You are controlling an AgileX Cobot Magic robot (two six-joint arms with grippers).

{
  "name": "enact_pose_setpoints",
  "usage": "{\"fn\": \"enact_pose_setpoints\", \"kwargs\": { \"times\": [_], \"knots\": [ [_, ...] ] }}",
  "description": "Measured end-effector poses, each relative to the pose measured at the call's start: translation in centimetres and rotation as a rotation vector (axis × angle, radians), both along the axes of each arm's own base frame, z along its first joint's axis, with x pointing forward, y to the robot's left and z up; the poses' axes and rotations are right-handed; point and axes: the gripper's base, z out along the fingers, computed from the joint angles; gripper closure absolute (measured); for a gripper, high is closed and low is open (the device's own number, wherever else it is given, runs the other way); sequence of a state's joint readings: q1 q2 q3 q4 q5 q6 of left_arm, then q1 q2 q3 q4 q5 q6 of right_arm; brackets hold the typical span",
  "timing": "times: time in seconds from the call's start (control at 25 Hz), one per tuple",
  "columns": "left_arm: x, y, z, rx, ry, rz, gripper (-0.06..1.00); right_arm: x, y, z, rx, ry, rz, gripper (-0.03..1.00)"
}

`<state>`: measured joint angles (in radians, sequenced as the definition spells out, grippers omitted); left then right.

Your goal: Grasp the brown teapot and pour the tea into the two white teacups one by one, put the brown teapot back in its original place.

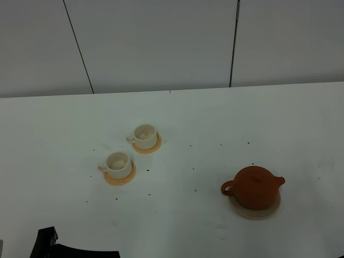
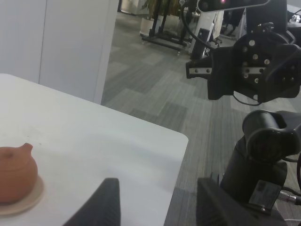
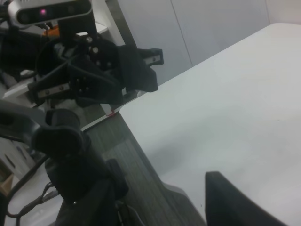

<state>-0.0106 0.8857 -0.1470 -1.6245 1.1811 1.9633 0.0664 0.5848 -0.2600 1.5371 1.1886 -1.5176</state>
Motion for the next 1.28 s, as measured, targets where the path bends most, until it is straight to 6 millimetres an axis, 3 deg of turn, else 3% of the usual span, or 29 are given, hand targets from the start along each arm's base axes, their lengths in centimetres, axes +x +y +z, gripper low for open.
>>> {"fn": "enact_pose_setpoints", "kwargs": {
  "times": [0.68,0.84,1.0,1.28],
  "knots": [
    [0.0,0.0,0.0,-0.002,0.005,0.001,0.5,0.1,0.0,0.0,-0.003,-0.001,-0.013,0.55],
    [0.4,0.1,0.5,-0.081,0.057,0.055,0.5,0.8,-0.3,0.3,0.036,0.002,-0.095,0.55],
    [1.8,0.1,3.0,-0.129,0.048,0.081,0.53,2.1,-0.9,1.1,0.128,-0.013,-0.254,0.55],
    [4.6,0.2,10.6,-0.184,-0.076,0.123,0.65,3.0,-1.5,1.4,0.15,-0.028,-0.373,0.55]
  ]
}}
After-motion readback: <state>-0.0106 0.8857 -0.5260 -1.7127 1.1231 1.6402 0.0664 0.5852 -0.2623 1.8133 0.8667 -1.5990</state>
